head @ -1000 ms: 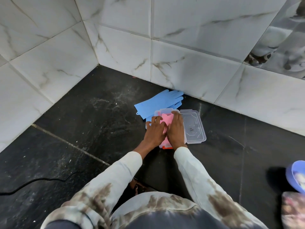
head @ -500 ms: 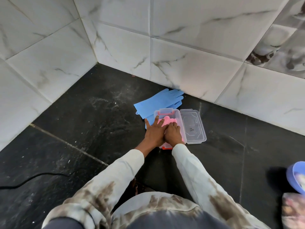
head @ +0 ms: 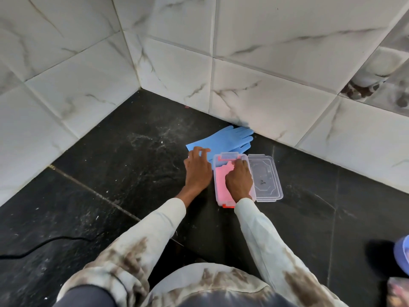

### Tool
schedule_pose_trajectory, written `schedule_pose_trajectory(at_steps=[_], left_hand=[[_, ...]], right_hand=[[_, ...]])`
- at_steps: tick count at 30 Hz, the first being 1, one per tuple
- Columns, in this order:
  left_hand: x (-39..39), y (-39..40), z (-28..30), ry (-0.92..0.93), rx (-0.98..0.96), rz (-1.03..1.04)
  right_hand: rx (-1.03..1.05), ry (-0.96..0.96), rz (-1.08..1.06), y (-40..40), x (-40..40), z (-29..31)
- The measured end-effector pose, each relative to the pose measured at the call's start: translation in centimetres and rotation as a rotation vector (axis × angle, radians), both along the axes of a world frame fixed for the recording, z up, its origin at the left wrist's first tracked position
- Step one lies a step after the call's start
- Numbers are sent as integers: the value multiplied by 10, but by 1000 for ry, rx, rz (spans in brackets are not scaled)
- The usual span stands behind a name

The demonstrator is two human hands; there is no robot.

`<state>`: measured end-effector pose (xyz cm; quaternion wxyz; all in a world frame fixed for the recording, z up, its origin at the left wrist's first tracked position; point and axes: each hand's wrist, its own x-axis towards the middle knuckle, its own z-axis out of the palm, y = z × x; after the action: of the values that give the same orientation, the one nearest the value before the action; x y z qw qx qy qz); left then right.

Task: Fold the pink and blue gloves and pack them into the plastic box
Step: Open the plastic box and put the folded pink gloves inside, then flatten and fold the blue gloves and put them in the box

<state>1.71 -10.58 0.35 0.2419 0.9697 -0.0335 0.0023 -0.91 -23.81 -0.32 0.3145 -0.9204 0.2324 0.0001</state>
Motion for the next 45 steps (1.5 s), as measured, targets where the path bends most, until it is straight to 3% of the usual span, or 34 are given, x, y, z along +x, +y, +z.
schedule_pose_trajectory(at_steps=[3,7,15,17,19,22,25,27,29,32,39,43,45], left_hand=[[15,17,-2,107,-1,88],[30,26,-7,180,168,-62],[52,23,-28,143,391,-158],[59,23,-25,124,334,-129],[68,24,-18,160,22,-24],[84,28,3,274,-693,211],[93,40,28,335,-1278,404],[88,57,36,325,-1511,511],[69,79,31,281,-1562,578],[23,111,1,362,-1489,648],[-63,163,-44,693,-917,598],[-62,175,-34,555,-414,385],[-57,177,-32,473,-286,389]], right_hand=[[33,-109,1,10,8,6],[76,-212,69,32,14,6],[185,-180,88,49,20,-6],[216,-172,79,49,21,-7],[270,-174,57,53,23,-6],[384,-170,-33,66,27,-1],[538,-110,-137,83,34,6],[859,-7,-216,96,40,12],[1236,113,-287,108,45,16],[1524,176,-241,131,38,9],[1550,285,-282,152,-6,-31],[1687,286,-387,140,-5,-37],[1569,285,-338,138,2,-32]])
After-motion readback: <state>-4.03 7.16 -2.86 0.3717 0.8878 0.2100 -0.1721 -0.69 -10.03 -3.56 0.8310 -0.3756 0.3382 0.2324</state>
